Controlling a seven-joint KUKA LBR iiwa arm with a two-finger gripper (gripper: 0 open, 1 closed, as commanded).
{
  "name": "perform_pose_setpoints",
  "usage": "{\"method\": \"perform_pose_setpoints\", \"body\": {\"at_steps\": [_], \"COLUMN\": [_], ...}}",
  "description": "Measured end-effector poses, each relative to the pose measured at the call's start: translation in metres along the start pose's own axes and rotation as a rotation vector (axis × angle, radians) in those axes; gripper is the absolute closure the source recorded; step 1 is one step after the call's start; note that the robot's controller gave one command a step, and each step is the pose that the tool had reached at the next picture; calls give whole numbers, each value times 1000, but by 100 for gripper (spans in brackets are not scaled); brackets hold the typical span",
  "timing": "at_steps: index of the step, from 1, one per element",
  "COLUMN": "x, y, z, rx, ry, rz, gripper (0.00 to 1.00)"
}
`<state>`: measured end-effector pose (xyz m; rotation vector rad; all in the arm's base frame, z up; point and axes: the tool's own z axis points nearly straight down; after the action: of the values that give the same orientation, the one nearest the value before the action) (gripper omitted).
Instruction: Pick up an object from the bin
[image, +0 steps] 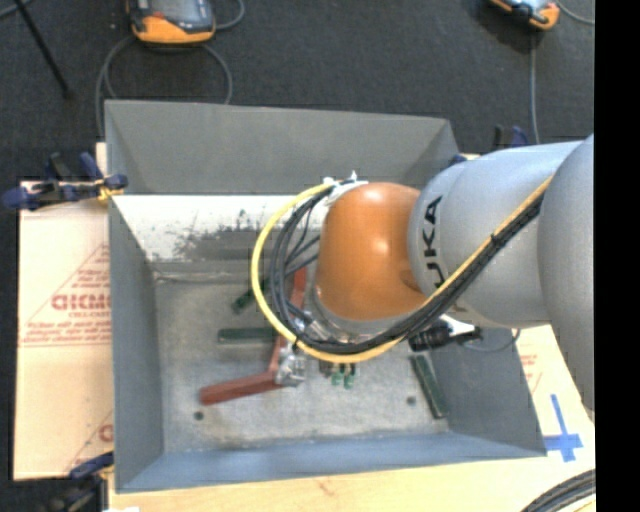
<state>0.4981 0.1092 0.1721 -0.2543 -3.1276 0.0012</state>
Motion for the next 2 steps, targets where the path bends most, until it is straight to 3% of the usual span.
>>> {"method": "perform_pose_setpoints", "body": {"at_steps": [1, 2], "x": [1, -4], "y": [0, 8], "z": [-64, 5], "rx": [-1, -3], "ry": [-3, -12], "rz": [31, 42], "gripper": [100, 0]}}
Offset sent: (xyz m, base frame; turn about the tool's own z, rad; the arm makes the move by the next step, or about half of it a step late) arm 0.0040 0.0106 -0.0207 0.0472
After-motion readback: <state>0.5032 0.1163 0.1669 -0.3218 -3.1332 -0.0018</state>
